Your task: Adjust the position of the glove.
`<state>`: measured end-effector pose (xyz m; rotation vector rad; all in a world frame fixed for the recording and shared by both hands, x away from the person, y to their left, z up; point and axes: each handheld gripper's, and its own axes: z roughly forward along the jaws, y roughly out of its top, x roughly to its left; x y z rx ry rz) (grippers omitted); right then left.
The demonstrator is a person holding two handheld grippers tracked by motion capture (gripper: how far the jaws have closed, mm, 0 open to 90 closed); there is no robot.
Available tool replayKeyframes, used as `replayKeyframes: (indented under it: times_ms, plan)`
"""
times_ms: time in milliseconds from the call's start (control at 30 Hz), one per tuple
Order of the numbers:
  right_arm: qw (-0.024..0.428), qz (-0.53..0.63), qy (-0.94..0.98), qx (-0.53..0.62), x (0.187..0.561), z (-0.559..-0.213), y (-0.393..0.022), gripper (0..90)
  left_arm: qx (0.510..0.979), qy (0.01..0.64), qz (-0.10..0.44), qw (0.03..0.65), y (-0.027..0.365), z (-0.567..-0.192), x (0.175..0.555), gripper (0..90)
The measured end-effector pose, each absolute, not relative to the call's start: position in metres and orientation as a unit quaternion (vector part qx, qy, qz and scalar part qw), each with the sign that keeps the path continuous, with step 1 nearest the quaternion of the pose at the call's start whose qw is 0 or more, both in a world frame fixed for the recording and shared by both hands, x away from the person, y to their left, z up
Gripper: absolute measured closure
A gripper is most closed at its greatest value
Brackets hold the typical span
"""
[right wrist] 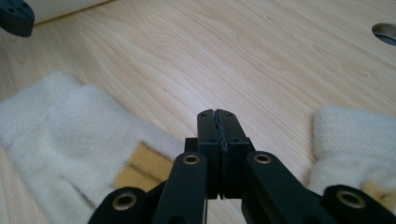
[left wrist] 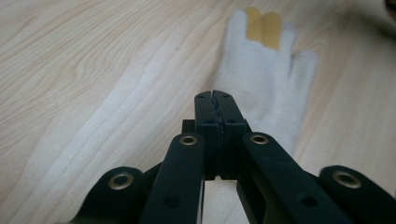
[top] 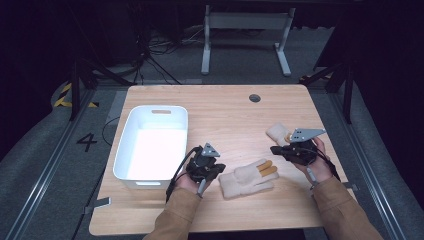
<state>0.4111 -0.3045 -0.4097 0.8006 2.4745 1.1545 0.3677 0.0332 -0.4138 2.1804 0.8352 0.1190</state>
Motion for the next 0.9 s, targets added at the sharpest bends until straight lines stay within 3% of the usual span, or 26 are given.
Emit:
replayKeyframes:
  times_ms: [333,900]
  plan:
    - [0.144,0.387,0.872,0.265,0.412,-0.414,-0.301,89.2,0.856,0.323,0.045,0.4,0.037,-0.41,0.367,89.3]
    - [0.093,0.351,0.892,0.269,0.42,-0.431,-0.269,89.2,0.875,0.31,0.006,0.373,0.036,-0.411,0.361,89.6]
